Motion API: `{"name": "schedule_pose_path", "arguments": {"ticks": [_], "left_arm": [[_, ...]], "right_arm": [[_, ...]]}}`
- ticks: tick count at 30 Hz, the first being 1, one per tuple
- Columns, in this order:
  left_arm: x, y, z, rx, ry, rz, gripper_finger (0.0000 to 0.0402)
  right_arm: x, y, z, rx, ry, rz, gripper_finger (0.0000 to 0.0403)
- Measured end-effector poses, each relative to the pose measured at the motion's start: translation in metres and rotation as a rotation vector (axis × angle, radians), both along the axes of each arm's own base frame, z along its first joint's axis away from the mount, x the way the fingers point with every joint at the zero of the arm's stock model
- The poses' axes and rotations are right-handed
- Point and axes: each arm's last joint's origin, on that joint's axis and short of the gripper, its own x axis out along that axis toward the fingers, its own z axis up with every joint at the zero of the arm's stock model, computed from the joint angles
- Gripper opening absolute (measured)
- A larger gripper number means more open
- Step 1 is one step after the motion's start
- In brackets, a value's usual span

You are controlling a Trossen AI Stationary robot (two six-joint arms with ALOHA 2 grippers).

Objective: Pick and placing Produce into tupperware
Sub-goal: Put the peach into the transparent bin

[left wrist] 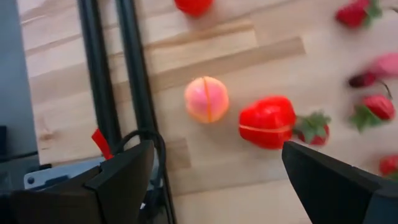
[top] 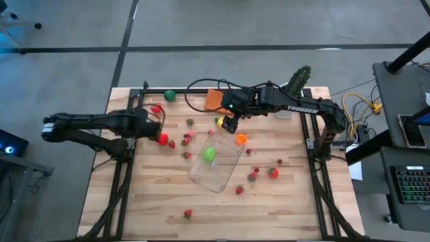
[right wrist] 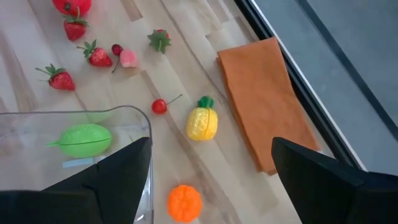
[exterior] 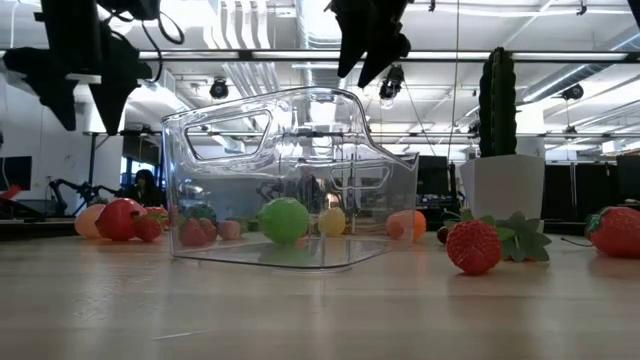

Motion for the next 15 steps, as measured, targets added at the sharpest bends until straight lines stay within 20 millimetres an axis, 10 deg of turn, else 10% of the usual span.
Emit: {"name": "schedule_pose_path", "arguments": {"ticks": [7, 15], "left_arm": [[-0.012, 0.036, 0.001, -0.018, -0.062, 0.034, 0.0338], [-0.015, 0.072, -0.044, -0.178, 0.000, -0.012, 0.0338]], "right_arm": [[0.000, -0.001, 0.000, -0.013, 0.008, 0.022, 0.0327], [0.000, -0.002, 0.000, -0.011, 0.006, 0.014, 0.0327]]}}
